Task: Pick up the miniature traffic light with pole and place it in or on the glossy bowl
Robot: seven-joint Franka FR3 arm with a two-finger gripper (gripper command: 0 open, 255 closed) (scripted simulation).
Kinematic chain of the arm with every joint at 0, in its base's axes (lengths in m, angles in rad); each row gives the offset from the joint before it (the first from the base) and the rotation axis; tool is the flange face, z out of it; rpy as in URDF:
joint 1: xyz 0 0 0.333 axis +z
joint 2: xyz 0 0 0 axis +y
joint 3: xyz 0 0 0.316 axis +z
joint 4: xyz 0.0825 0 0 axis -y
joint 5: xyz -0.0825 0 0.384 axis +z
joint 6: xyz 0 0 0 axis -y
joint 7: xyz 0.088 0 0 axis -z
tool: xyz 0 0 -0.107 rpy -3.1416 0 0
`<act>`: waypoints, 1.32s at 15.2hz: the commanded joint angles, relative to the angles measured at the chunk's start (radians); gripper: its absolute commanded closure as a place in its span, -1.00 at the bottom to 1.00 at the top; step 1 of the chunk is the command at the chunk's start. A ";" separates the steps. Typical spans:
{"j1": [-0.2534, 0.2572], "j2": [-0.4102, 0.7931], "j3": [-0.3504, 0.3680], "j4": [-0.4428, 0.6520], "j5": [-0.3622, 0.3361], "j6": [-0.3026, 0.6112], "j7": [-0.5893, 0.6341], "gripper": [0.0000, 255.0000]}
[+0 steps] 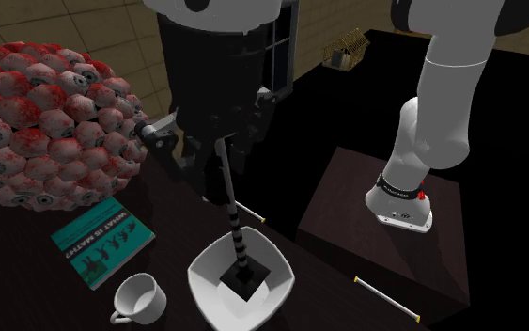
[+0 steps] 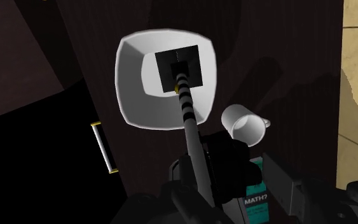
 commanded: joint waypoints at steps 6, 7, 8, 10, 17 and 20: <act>-0.042 -0.053 -0.005 -0.150 0.045 0.118 -0.013 1.00; -0.046 -0.059 -0.005 -0.169 0.049 0.133 -0.014 1.00; -0.050 -0.064 -0.006 -0.187 0.054 0.149 -0.015 1.00; -0.056 -0.073 -0.008 -0.222 0.061 0.178 -0.017 1.00; -0.069 -0.093 -0.012 -0.331 0.074 0.275 -0.017 1.00; -0.069 -0.093 -0.012 -0.331 0.074 0.275 -0.017 1.00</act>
